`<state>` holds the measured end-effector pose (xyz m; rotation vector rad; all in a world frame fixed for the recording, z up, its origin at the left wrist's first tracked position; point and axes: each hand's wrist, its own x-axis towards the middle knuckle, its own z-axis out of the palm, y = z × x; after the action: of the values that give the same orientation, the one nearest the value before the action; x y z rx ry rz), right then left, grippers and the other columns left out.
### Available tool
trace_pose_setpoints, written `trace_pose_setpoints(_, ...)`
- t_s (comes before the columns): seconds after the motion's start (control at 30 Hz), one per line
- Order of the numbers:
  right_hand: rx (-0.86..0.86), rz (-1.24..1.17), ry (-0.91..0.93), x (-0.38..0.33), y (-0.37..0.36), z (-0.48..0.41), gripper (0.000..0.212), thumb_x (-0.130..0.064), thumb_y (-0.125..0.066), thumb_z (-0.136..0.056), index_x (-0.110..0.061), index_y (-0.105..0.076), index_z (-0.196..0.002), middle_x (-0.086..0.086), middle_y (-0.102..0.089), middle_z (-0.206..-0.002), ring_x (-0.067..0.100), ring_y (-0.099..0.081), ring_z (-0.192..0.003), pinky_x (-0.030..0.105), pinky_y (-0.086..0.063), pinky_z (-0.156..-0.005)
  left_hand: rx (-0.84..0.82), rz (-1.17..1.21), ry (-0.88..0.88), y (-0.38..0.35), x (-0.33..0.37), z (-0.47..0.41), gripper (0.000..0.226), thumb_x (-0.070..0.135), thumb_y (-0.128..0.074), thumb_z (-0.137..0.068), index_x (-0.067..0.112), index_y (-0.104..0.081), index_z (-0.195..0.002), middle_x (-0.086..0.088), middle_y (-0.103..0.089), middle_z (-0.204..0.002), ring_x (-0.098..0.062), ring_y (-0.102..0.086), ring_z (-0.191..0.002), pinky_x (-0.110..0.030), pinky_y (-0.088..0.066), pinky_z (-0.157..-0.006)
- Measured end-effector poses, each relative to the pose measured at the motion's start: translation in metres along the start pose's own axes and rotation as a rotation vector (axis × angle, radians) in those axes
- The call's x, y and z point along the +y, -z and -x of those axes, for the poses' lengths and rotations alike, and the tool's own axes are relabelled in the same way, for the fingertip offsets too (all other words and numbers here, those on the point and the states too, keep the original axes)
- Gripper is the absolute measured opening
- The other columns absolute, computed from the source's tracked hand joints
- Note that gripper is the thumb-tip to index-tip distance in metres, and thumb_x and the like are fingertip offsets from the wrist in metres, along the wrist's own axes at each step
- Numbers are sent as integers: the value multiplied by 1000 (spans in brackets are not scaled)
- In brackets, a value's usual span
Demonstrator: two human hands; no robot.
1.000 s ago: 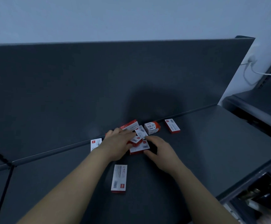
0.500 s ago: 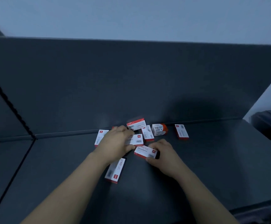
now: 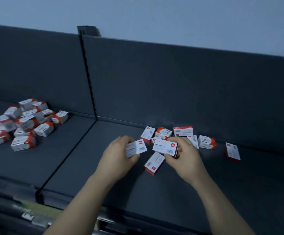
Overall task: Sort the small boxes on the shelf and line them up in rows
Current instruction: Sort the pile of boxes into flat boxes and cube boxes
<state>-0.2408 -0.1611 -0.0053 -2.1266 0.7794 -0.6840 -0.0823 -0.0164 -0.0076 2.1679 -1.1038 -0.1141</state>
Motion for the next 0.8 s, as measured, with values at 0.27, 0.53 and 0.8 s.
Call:
trace_pose_setpoints(0.27, -123, 19, 165, -67, -79, -14, 30, -11, -66, -78, -29, -62, -102, -14, -55, -104, 4, -60, -90, 26, -51, -79, 187, 6, 164, 70, -61, 37, 29, 29, -69, -78, 27, -55, -104, 12, -55, -100, -9, -53, -92, -25, -46, -74)
trace_pose_setpoints(0.53, -267, -58, 269, -159, -186, -13, 33, -7, -68, -78, -26, -62, -105, -12, -54, -105, 2, -60, -87, 22, -52, -70, 304, -25, 276, 166, -142, 72, 31, 31, -68, -78, 30, -54, -106, 12, -56, -102, -9, -54, -93, -32, -51, -77)
trace_pose_setpoints(0.8, -302, -81, 367, -259, -304, -8, 34, -7, -68, -77, -24, -62, -106, -12, -52, -106, 2, -58, -89, 8, -45, -69, 360, -113, 343, 278, -244, 106, 38, 32, -66, -79, 29, -52, -114, 11, -57, -107, -9, -53, -94, -27, -49, -78)
